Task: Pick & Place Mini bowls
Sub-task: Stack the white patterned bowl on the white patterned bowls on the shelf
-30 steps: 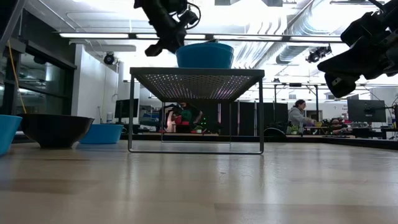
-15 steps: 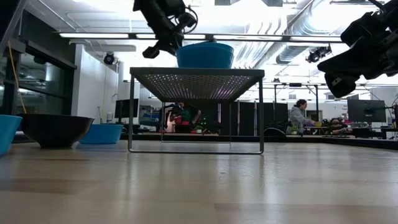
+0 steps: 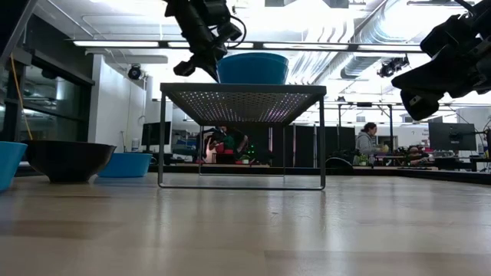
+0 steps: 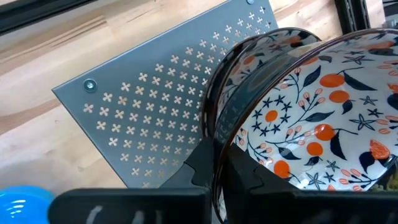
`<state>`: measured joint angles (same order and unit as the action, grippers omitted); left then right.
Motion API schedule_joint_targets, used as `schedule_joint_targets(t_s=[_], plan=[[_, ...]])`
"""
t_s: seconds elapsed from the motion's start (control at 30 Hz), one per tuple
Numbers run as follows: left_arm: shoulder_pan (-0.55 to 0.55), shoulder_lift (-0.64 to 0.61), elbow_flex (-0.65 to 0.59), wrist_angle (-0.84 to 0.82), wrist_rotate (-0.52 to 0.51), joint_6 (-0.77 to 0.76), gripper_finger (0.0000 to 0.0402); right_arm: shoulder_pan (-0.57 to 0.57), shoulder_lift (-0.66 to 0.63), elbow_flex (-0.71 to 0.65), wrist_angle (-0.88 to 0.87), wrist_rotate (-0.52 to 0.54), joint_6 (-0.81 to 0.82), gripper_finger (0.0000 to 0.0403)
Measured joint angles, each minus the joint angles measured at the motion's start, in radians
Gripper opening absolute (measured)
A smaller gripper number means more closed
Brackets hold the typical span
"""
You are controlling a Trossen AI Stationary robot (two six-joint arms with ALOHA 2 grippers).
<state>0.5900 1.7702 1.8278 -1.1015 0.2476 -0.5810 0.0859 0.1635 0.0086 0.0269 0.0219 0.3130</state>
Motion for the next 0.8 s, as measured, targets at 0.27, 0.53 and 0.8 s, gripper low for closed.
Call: schedule_joint_targets(t_s=[0.27, 0.53, 0.8], plan=[[-0.001, 0.000, 0.000, 0.009, 0.001, 0.014, 0.0012, 0.000, 0.000, 0.000, 0.000, 0.000, 0.000, 0.0000], [-0.001, 0.000, 0.000, 0.014, 0.013, 0.033, 0.0048, 0.000, 0.000, 0.000, 0.000, 0.000, 0.000, 0.0000], [-0.001, 0.000, 0.000, 0.063, 0.054, 0.054, 0.0052, 0.000, 0.000, 0.000, 0.000, 0.000, 0.000, 0.0000]])
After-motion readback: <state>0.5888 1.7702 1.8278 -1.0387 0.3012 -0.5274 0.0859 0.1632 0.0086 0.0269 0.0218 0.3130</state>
